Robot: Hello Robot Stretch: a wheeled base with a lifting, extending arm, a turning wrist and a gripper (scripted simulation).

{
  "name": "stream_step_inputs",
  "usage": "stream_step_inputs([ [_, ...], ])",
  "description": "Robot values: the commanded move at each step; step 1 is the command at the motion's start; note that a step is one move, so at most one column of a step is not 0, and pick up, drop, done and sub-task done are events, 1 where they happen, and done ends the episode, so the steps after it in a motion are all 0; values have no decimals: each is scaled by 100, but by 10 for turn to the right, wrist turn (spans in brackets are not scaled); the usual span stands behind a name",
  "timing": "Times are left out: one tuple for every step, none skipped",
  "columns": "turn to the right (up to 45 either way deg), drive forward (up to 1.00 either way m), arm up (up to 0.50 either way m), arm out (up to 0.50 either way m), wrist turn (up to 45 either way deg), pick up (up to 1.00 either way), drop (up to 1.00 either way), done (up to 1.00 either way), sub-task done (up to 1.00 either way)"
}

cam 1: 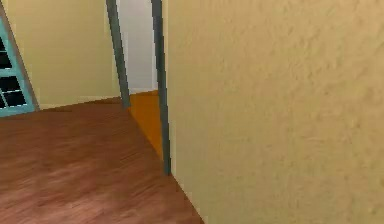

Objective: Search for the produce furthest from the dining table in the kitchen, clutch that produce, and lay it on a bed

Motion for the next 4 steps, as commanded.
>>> stream_step_inputs([
  [-330, 0, 0, 0, 0, 0, 0, 0, 0],
  [0, 100, 0, 0, 0, 0, 0, 0, 0],
  [0, 25, 0, 0, 0, 0, 0, 0, 0],
  [0, 50, 0, 0, 0, 0, 0, 0, 0],
])
